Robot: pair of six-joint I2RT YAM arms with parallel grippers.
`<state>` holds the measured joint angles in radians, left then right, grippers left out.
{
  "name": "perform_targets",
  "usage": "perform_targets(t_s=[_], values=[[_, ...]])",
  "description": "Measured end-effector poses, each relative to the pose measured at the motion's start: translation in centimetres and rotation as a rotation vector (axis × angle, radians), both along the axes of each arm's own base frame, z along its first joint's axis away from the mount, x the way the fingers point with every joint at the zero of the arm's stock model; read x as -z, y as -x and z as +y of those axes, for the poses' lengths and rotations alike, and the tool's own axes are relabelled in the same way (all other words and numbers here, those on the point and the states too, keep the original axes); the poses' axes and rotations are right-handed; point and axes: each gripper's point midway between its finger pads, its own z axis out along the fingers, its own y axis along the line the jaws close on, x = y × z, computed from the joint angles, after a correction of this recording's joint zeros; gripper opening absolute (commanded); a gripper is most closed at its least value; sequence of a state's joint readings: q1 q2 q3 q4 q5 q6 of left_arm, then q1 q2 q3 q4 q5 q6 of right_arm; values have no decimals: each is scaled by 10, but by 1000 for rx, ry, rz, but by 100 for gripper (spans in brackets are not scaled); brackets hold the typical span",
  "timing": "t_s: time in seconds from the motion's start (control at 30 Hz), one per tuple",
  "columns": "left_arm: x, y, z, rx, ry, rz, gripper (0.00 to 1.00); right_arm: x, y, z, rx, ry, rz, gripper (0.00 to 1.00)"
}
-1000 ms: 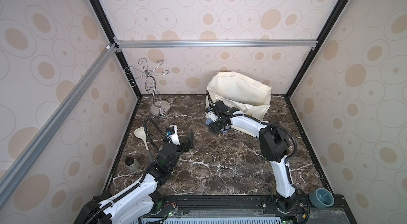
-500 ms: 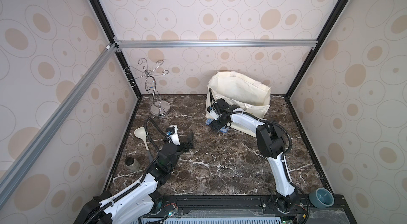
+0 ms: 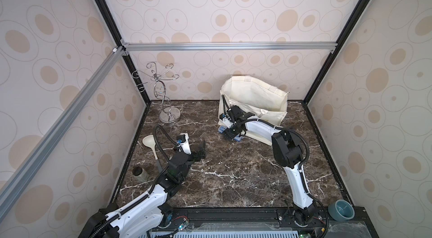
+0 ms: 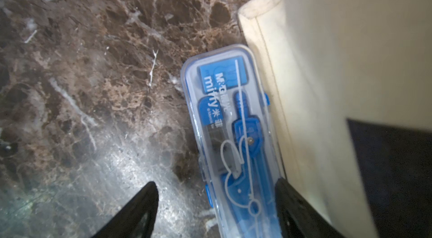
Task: Put the compass set into the canvas bag
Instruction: Pick up the compass set at the center of the board.
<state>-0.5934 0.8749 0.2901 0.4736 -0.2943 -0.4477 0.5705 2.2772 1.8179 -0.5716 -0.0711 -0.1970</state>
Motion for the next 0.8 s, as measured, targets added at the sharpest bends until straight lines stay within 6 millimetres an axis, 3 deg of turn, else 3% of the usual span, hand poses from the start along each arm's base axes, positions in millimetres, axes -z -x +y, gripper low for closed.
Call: perform_targets(t_s=[0.2, 0.37, 0.5, 0.7, 0.8], values=[[2, -1, 0, 0, -4, 6, 100, 8, -7, -13, 45, 84, -31, 85], [2, -1, 0, -1, -4, 6, 100, 10, -7, -12, 38, 77, -11, 81], [2, -1, 0, -1, -4, 5, 100, 15, 5, -3, -8, 16, 37, 73], [1, 0, 0, -1, -4, 4, 100, 13, 27, 6, -71, -53, 79, 50], [1, -1, 1, -3, -4, 4, 100, 12, 35, 11, -91, -77, 95, 46]])
